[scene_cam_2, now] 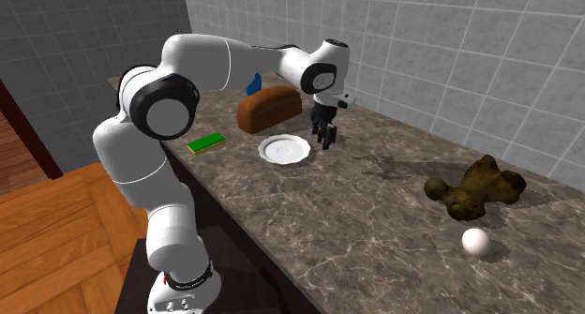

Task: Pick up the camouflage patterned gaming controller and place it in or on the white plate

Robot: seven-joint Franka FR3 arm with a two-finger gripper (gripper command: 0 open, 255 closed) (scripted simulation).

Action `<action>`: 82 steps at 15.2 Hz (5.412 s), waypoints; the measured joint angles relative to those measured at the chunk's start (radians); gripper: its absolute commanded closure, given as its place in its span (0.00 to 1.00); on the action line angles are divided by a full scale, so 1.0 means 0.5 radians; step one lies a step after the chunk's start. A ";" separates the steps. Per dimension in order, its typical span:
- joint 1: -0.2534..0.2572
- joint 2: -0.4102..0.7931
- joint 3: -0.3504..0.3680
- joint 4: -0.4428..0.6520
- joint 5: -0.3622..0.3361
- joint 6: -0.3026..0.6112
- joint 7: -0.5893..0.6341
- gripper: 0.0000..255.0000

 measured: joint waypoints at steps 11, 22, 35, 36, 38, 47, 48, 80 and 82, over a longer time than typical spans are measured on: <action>0.219 0.827 0.156 0.849 -0.123 -0.081 0.223 0.00; 0.261 0.925 0.167 0.781 -0.140 0.079 0.246 0.00; 0.262 0.924 0.168 0.777 -0.140 0.083 0.246 1.00; 0.262 0.924 0.168 0.777 -0.140 0.084 0.246 1.00; 0.262 0.922 0.168 0.786 -0.140 0.072 0.248 1.00; 0.266 0.905 0.173 0.991 -0.139 -0.147 0.271 1.00; 0.266 0.897 0.174 1.005 -0.137 -0.167 0.275 1.00; 0.245 -0.328 0.225 -0.480 0.350 0.153 0.126 1.00; 0.245 -0.309 0.231 -0.518 0.350 0.209 0.118 1.00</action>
